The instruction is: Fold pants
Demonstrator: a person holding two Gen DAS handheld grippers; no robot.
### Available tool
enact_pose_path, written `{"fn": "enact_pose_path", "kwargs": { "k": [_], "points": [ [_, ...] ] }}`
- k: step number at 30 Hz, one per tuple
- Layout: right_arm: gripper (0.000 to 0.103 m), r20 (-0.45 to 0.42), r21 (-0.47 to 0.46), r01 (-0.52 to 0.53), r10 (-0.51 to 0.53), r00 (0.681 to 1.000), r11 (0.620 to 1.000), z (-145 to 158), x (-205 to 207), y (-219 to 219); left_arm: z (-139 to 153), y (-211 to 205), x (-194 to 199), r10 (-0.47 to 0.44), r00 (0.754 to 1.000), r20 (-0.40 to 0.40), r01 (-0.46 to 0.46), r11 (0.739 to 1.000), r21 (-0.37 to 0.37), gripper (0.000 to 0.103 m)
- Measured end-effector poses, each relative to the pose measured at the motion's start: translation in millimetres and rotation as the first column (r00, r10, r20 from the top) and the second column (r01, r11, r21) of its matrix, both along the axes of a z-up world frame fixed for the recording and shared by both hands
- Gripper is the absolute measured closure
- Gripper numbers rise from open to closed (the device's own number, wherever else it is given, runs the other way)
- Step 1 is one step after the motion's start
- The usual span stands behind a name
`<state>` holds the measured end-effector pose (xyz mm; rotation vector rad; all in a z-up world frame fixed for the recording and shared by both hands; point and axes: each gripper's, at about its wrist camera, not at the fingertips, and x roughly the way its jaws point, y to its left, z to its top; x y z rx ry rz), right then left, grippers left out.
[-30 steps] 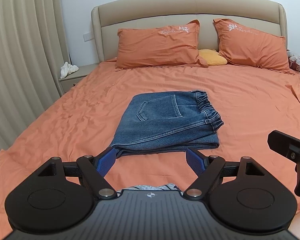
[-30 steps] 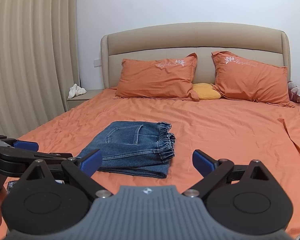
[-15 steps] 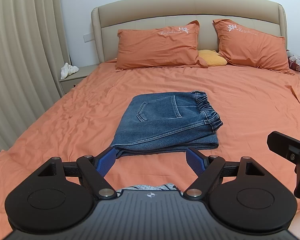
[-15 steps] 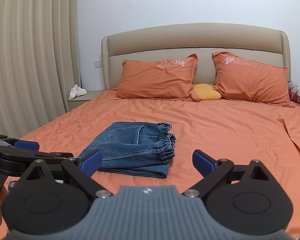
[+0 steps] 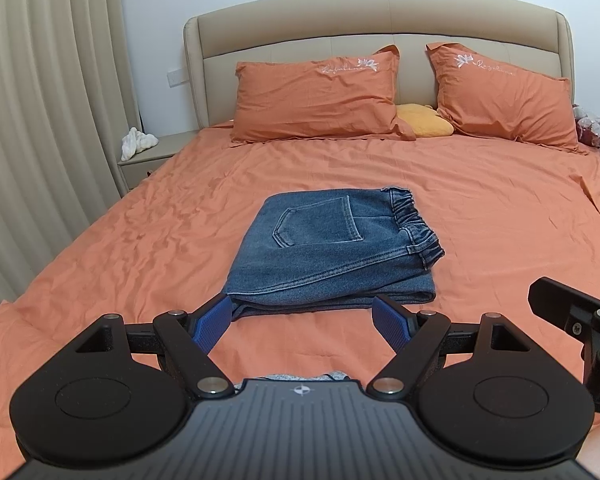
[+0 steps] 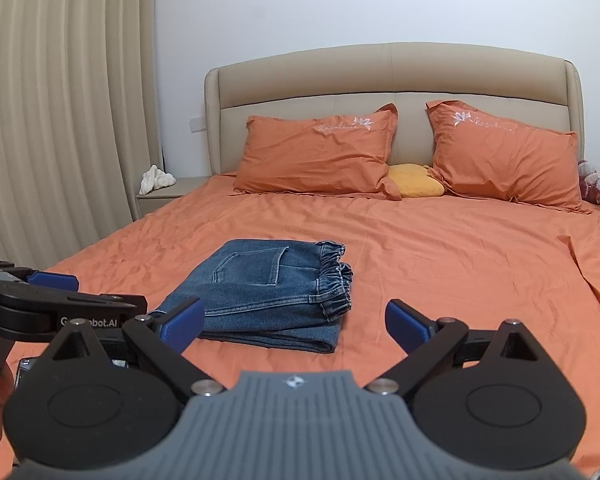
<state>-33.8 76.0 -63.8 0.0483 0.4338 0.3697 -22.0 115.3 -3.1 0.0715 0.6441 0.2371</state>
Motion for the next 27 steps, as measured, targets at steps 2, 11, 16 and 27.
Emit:
{"fn": "enact_pose_path", "kwargs": {
  "k": [2,11,16,27],
  "points": [
    [0.01,-0.002,0.004,-0.001,0.001,1.0,1.0,0.4,1.3,-1.3,0.3,1.0,0.8,-0.003,1.0,0.0,0.003,1.0,-0.005,0.01],
    [0.01,0.004,0.003,-0.006,0.006,1.0,1.0,2.4,0.2,-2.0,1.9,1.2,2.3,-0.008,1.0,0.012,0.008,1.0,0.001,0.01],
    [0.009,-0.008,0.001,-0.003,0.003,1.0,1.0,0.1,0.3,-3.3,1.2,0.2,0.7,-0.009,1.0,0.01,0.009,1.0,0.003,0.01],
    [0.009,-0.023,0.011,-0.001,0.001,1.0,1.0,0.1,1.8,-6.5,-0.7,0.9,0.4,-0.015,1.0,0.012,0.015,1.0,0.003,0.01]
  ]
}}
